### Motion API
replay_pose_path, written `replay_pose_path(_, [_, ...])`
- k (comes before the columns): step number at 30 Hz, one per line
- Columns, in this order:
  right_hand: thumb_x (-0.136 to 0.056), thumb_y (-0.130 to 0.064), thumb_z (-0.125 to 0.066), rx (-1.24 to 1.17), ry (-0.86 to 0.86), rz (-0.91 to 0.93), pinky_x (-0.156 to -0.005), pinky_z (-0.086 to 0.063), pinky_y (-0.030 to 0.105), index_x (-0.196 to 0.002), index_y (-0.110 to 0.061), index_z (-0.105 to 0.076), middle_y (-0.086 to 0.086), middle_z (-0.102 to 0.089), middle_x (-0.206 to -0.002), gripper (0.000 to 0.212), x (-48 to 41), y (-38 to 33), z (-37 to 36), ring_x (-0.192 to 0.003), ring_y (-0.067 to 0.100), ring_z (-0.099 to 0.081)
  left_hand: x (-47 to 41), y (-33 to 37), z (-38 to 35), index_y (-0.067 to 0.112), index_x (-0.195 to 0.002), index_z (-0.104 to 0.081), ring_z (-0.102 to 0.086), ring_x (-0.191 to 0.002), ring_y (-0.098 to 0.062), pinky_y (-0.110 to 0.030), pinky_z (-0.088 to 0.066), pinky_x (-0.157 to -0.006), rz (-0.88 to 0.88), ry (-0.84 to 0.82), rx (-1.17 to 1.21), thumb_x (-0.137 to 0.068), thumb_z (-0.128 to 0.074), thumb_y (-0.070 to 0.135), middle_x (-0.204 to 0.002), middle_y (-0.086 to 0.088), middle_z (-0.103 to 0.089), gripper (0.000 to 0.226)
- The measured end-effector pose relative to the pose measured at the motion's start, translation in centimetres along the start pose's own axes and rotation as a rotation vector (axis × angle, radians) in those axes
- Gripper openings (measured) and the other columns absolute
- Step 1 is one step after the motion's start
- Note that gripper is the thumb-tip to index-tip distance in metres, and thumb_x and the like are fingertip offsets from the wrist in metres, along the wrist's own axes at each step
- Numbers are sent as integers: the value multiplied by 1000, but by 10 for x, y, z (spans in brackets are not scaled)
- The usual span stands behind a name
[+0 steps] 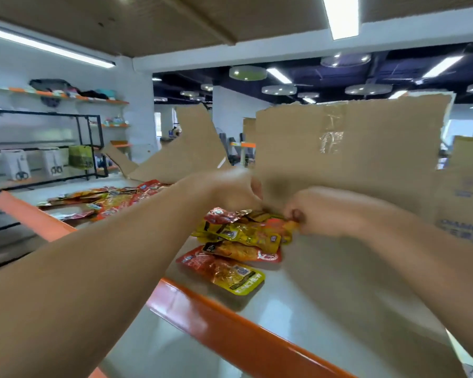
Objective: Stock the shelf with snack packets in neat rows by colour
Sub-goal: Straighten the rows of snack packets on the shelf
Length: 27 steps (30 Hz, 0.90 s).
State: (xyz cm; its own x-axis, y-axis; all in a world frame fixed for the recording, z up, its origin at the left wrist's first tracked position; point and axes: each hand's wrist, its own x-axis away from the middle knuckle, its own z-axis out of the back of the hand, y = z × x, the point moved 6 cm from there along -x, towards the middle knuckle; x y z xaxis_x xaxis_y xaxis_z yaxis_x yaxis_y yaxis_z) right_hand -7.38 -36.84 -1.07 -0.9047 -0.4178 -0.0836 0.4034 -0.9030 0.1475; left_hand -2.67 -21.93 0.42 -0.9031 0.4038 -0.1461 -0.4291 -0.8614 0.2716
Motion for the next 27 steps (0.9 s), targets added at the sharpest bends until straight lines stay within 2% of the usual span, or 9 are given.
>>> replay_pose_path(4, [-80,-9,-59,-21,-39,-209,-54,-37,27,-78,-20,-60,-5,-54,-68,11,20,16,18,-64,16,-50,-18,22,-8,13,-104,-72,-56,-79,-21,-30,-47,-67,-125,-104,-126,-93,-62,38,-90,-5,-65,29])
replay_pose_path(7, [-83,-5,-57,-23,-75,-365,-52,-37,22,-91,-24,-67,-9,-56,-70,22,27,26,28,-60,8,-52,-24,44,-24,9,-118,-69,-67,-105,-27,-31,-51,-82,-195,-227,-184,-102,-55,39,-114,-7,-71,36])
replay_pose_path(9, [-85,-7,-55,-18,-98,-462,-52,-40,20,-103,-18,-71,-10,-59,-72,27,31,28,32,-61,9,-54,-31,50,-38,11,-124,-69,-67,-115,-27,-34,-52,-93,-259,-284,-237,-99,-63,36,-122,-10,-71,35])
replay_pose_path(11, [-89,-8,-53,22,-197,-539,-46,-38,18,-113,-11,-70,-4,-62,-80,30,36,25,30,-61,12,-53,-40,48,-46,14,-119,-72,-69,-110,-24,-35,-56,-92,-244,-263,-283,-95,-68,37,-116,-4,-72,33])
replay_pose_path(13, [-92,-9,-56,17,-310,-617,-42,-37,16,-117,-4,-67,2,-62,-81,28,41,24,20,-58,11,-49,-45,52,-60,10,-113,-72,-67,-103,-28,-40,-56,-93,-322,-298,-381,-99,-58,36,-114,-7,-71,33])
replay_pose_path(17, [-93,-20,-64,-130,-408,-725,-52,-43,23,-115,-8,-64,6,-66,-94,25,41,27,-5,-74,22,-60,-38,63,-71,13,-103,-73,-65,-91,-28,-34,-51,-75,-360,-273,-300,-96,-58,47,-100,-6,-71,37])
replay_pose_path(21, [-89,-36,-73,-203,-343,-717,-45,-43,16,-115,-15,-63,-1,-60,-82,35,42,26,-13,-76,17,-58,-30,66,-73,17,-101,-75,-69,-89,-26,-36,-56,-77,-392,-279,-215,-85,-68,48,-93,-4,-73,35])
replay_pose_path(24, [-79,-48,-80,-226,-316,-738,-62,-52,25,-111,-22,-62,-6,-61,-81,45,49,32,-18,-80,15,-58,-26,70,-69,16,-105,-74,-68,-82,-24,-33,-52,-70,-400,-308,-174,-83,-70,42,-88,-3,-72,34])
replay_pose_path(27, [-73,-46,-84,-207,-307,-746,-64,-50,29,-105,-23,-62,-6,-64,-82,45,51,39,-22,-82,17,-58,-19,73,-64,15,-123,-71,-60,-72,-23,-31,-47,-66,-414,-337,-211,-86,-66,34,-82,-2,-67,43])
